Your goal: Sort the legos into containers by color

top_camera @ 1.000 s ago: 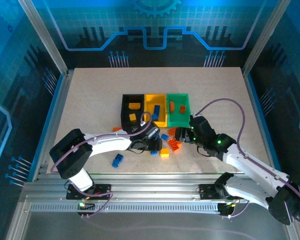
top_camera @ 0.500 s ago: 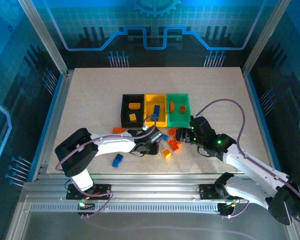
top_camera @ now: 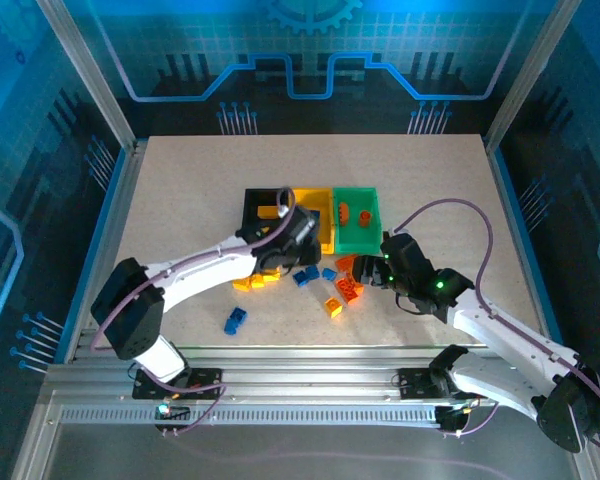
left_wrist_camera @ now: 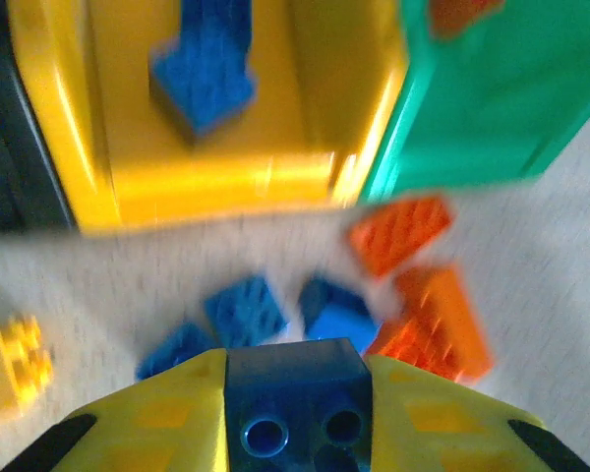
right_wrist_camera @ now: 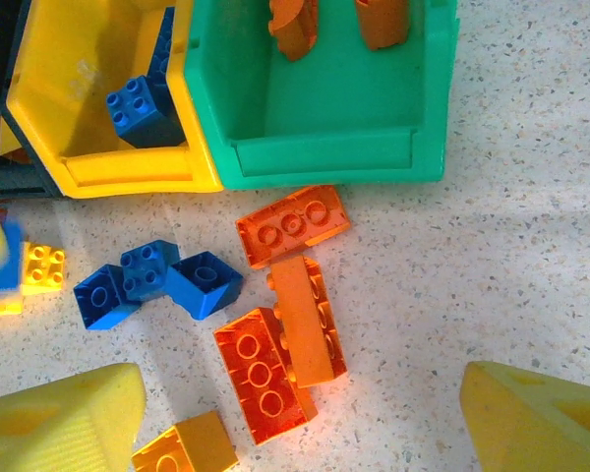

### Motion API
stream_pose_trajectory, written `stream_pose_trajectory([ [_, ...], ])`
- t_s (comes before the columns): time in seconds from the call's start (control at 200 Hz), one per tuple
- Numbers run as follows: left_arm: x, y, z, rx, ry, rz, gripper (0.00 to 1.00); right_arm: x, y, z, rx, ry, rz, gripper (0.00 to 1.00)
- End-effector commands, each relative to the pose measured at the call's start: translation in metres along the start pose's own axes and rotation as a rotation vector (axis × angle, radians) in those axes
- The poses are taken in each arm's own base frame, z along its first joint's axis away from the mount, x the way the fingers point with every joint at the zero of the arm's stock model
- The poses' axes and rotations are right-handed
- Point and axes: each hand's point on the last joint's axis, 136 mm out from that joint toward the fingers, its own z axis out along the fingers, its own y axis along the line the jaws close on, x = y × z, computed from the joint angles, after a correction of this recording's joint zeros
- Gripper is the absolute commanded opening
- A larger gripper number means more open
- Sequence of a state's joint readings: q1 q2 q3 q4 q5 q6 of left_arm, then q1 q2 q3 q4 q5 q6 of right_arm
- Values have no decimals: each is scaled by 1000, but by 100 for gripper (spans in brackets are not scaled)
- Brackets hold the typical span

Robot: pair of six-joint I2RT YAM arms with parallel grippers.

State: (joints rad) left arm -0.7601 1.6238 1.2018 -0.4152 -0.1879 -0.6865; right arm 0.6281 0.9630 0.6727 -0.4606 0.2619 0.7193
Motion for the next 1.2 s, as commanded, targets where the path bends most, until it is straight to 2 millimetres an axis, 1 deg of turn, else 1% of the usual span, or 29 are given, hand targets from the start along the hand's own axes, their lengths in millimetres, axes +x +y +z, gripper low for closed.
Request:
stream_pose_trajectory([
  [0.0, -37, 12, 15, -88, -42, 25, 28, 0, -10, -1, 36, -8, 35, 85],
  [0.055, -53, 17, 25, -123, -57, 21, 28, -2, -10, -2, 33, -12, 37, 85],
  [0.125, -67, 19, 39, -146, -61, 18, 28, -3, -9, -2, 31, -12, 39, 85],
  [0.255, -78, 13, 66, -165, -47, 37, 30, -5, -9, -4, 30, -16, 42, 85],
  [0.29, -79, 13, 72, -170, -42, 35, 32, -5, -9, -4, 31, -14, 43, 85],
  [0.33, -83, 10, 76, -170, -44, 32, 39, -4, -10, -4, 32, -14, 44, 85],
  [0.395, -85, 7, 80, -167, -42, 24, 60, -3, -11, -4, 33, -9, 47, 85],
  [0.42, -86, 5, 80, -158, -41, 20, 68, -3, -11, -4, 33, -9, 48, 86],
  [0.47, -88, -2, 74, -126, -41, 12, 78, -3, -11, -4, 31, -7, 48, 86],
  [0.535, -88, -11, 61, -90, -56, 15, 88, -3, -12, -5, 35, -10, 48, 86],
  [0.565, -86, -14, 55, -79, -63, 22, 94, -3, -13, -5, 36, -11, 49, 87],
  [0.58, -87, -18, 48, -65, -73, 24, 98, -2, -13, -5, 38, -11, 49, 87],
  [0.63, -82, -27, 33, -26, -93, 42, 99, -2, -15, -5, 41, -14, 51, 87],
  [0.68, -72, -36, 17, 11, -98, 66, 99, -2, -16, -5, 45, -16, 51, 88],
  [0.765, -44, -44, -3, 58, -70, 110, 99, -1, -20, -3, 58, -13, 56, 89],
  [0.845, -10, -47, -19, 108, -33, 162, 99, 1, -25, -2, 74, -8, 67, 89],
  [0.905, 20, -48, -27, 143, 7, 210, 99, 2, -28, -1, 79, -8, 73, 89],
  [0.961, 49, -45, -31, 159, 52, 267, 95, 3, -30, 0, 82, -6, 79, 89],
  [1.001, 72, -48, -33, 185, 88, 326, 94, 4, -31, 1, 82, -5, 83, 89],
  [1.066, 106, -48, -31, 220, 142, 420, 93, 4, -31, 2, 76, -6, 91, 89],
  [1.131, 132, -46, -24, 235, 198, 478, 92, 4, -31, 3, 71, -7, 100, 89],
  [1.196, 149, -47, -16, 247, 222, 519, 91, 4, -30, 4, 65, -4, 104, 89],
])
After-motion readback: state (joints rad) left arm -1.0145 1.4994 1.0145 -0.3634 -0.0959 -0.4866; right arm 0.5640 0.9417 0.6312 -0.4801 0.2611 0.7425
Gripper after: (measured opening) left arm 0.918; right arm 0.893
